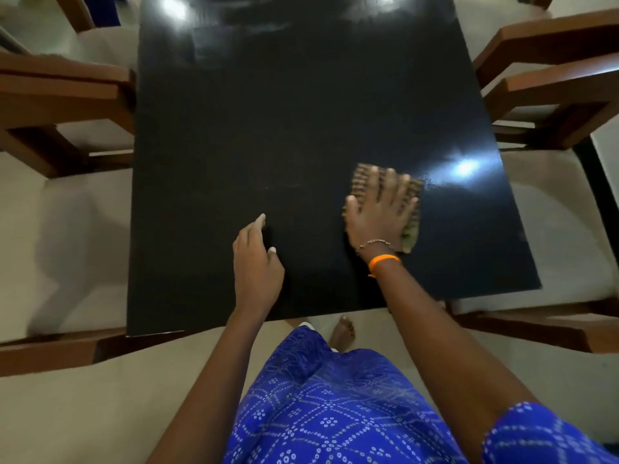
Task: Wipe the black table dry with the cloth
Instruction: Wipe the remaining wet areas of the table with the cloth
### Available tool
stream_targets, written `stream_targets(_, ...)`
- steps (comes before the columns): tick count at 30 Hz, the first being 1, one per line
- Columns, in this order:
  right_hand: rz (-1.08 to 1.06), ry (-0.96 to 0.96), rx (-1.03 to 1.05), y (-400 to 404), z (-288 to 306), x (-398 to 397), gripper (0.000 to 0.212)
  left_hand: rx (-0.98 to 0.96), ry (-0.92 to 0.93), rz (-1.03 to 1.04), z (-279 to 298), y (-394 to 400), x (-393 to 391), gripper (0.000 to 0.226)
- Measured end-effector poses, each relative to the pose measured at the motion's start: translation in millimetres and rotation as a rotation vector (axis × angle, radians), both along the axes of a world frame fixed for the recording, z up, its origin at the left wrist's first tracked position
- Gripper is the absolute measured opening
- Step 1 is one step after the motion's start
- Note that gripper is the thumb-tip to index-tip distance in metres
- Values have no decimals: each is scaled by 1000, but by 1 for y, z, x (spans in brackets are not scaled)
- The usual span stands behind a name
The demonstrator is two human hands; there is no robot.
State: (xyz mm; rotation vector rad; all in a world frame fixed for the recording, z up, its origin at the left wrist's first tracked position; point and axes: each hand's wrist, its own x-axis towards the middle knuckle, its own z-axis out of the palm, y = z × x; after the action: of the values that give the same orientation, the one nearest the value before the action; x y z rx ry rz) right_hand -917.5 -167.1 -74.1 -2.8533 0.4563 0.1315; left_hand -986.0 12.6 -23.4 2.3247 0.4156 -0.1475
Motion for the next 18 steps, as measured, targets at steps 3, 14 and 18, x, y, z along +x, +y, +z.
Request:
stream_targets(3, 253, 4, 27, 71, 4, 17, 68, -15, -34, 18, 3, 16, 4, 56)
stream_targets(14, 529, -76, -5, 21, -6, 49, 59, -105, -117, -185, 3, -10, 53, 50)
stream_targets(18, 278, -70, -35, -67, 0, 61, 62, -135, -105, -283, 6, -43, 78, 51)
